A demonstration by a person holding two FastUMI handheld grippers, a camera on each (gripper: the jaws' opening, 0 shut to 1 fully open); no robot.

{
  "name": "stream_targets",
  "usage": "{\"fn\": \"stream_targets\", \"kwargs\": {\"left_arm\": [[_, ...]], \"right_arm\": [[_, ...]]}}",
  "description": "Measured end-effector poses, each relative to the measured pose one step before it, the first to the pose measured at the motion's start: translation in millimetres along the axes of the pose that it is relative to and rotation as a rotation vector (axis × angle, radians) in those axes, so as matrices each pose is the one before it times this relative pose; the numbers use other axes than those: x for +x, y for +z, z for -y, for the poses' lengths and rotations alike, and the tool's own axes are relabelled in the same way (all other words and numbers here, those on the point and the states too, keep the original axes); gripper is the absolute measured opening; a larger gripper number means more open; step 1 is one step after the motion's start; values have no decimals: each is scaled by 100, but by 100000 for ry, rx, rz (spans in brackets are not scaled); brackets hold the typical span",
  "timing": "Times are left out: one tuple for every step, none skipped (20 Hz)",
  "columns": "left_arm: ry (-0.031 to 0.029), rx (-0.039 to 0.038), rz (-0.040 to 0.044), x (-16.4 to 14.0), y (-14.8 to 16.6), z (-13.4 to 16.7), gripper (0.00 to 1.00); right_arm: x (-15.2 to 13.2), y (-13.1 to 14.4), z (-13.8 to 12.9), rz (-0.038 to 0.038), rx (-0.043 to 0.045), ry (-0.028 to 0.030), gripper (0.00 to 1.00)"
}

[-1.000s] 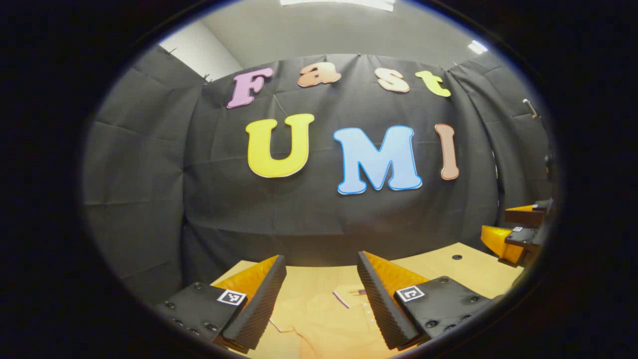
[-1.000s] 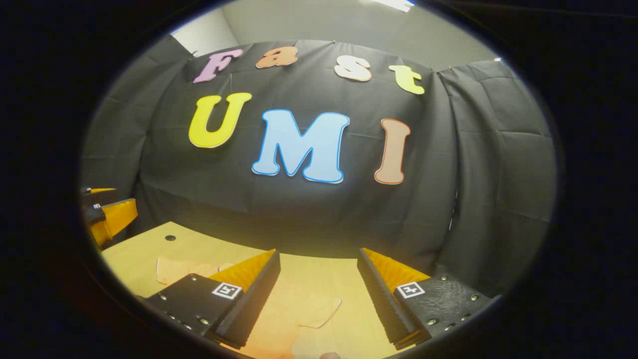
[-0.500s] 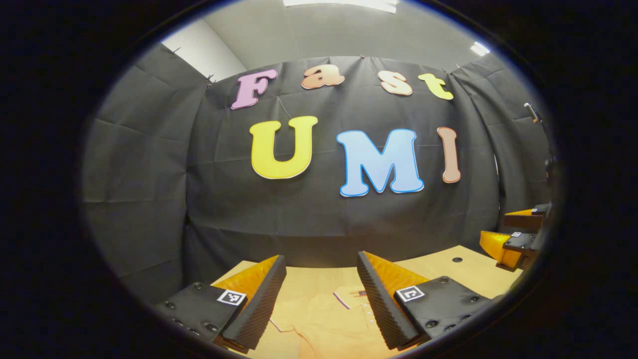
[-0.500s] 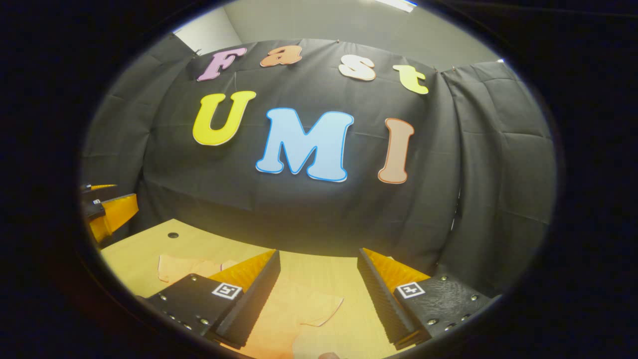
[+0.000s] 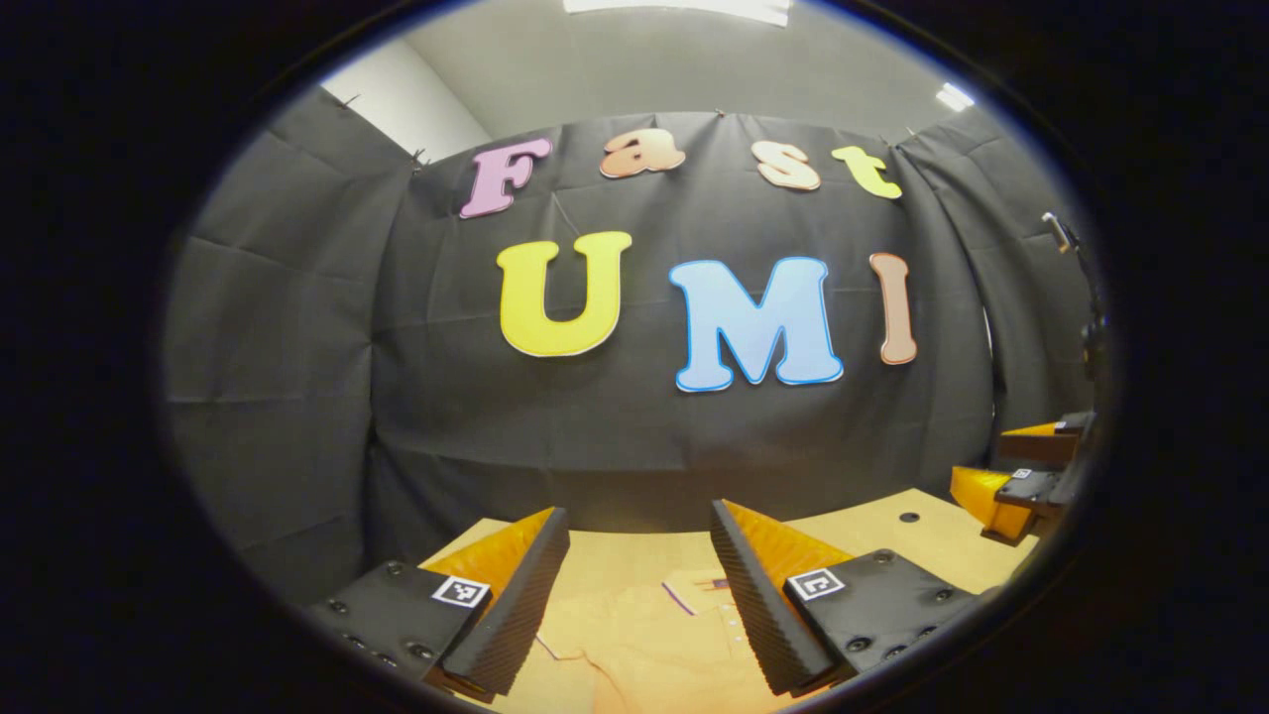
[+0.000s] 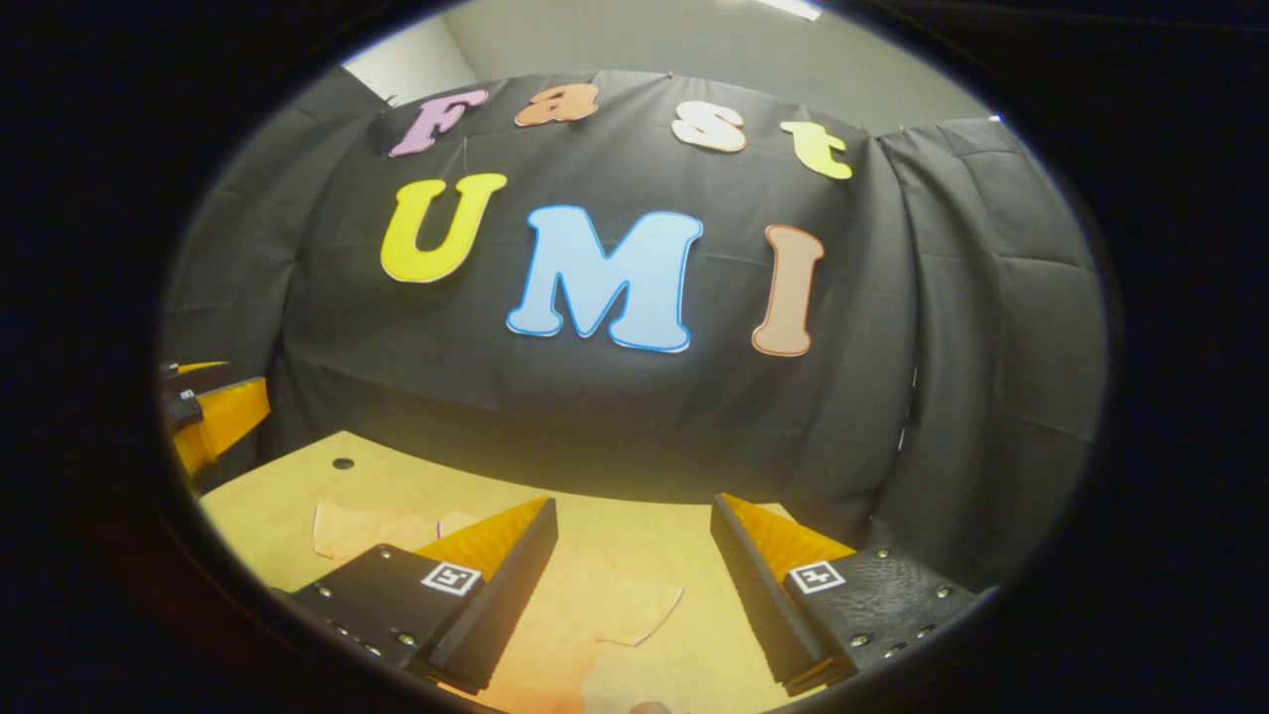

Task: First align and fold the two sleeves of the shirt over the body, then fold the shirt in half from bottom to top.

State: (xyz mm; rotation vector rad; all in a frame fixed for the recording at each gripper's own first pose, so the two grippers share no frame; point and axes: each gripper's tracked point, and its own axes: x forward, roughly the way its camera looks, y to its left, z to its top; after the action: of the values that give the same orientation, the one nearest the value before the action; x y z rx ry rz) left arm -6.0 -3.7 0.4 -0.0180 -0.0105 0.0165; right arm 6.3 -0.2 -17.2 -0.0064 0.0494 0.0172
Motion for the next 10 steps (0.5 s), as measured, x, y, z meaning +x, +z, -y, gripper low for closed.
{"fn": "stream_targets", "kwargs": {"left_arm": [[157,-227,-493,198,-269,-6,93],[255,-206,-481,9,-153,83,91],[476,-24,-164,153,-109,72,91],[357,284,-95,148,-82,-55,91],[198,472,-288,212,-179,184,91],[59,395,-452,140,-273,153,91],[-82,280,-354,124,-224,267,91],[-135,210,-309,194,-227,145,96],[7,384,-409,272,-149,190,96],[284,452,-423,208,-161,18,96]], "right_arm": [[376,-499,217,-1629,434,63,97],[399,-594,234,-1587,648,5,98],[465,-338,186,-1038,782,22,97],[644,-597,222,-1444,635,210,97],[628,-573,130,-1256,323,362,97],[795,-923,195,-2325,175,338,97],[767,-678,283,-1719,94,-124,97],[878,-790,331,-1965,118,-258,97],[946,-725,282,-1694,359,-306,97],[1035,-818,231,-1808,420,-109,97]]}}
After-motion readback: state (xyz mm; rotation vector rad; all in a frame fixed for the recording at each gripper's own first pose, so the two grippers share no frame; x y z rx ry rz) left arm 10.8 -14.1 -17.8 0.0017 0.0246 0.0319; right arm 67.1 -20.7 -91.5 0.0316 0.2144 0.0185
